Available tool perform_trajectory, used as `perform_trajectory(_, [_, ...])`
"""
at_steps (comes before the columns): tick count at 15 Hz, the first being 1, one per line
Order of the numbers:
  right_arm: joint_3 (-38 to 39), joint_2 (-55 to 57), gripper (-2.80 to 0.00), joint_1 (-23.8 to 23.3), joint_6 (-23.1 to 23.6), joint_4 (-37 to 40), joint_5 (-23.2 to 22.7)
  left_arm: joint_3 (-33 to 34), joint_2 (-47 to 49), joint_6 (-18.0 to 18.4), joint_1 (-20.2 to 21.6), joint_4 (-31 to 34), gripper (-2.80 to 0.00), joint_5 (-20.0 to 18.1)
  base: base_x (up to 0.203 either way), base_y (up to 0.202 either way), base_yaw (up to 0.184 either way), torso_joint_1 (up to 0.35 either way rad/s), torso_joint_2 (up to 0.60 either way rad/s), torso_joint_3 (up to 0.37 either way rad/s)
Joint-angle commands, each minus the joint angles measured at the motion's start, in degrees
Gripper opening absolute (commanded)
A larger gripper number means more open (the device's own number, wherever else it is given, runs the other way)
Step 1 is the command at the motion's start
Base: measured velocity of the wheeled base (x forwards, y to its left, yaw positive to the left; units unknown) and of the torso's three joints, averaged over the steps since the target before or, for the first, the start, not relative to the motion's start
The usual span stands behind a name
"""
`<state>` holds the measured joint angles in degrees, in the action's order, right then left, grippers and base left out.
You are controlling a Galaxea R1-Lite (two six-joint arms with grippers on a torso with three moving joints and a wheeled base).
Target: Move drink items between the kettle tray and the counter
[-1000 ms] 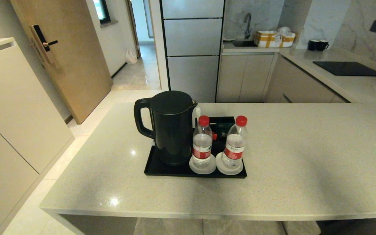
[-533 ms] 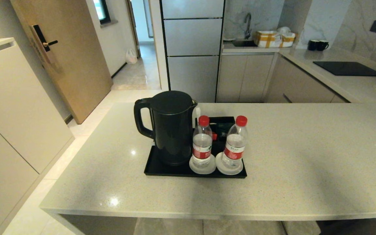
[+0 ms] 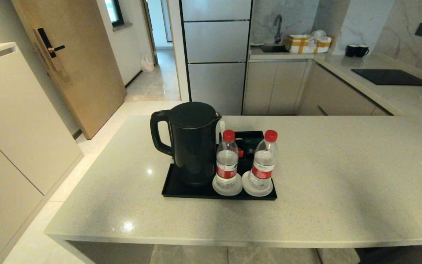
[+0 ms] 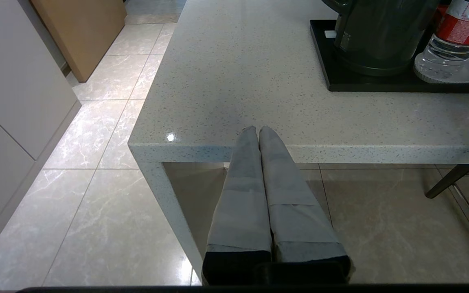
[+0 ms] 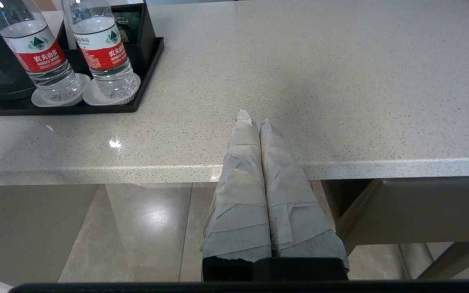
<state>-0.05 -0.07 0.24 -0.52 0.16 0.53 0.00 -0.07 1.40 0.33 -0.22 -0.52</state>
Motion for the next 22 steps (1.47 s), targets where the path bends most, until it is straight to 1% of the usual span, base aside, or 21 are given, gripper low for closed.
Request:
perform_trajectory(1, [0.0, 0.0, -2.8, 0.0, 0.0, 0.0, 0.0, 0.0, 0.1, 0.0, 0.0, 0.0, -2.8, 0.0, 0.0, 0.0, 0.0, 0.0, 0.0, 0.0])
perform_trajectory(22, [0.0, 0.0, -2.8, 0.0, 0.0, 0.0, 0.0, 0.0, 0.1, 0.0, 0.0, 0.0, -2.8, 0.0, 0.0, 0.0, 0.0, 0.0, 0.0, 0.0])
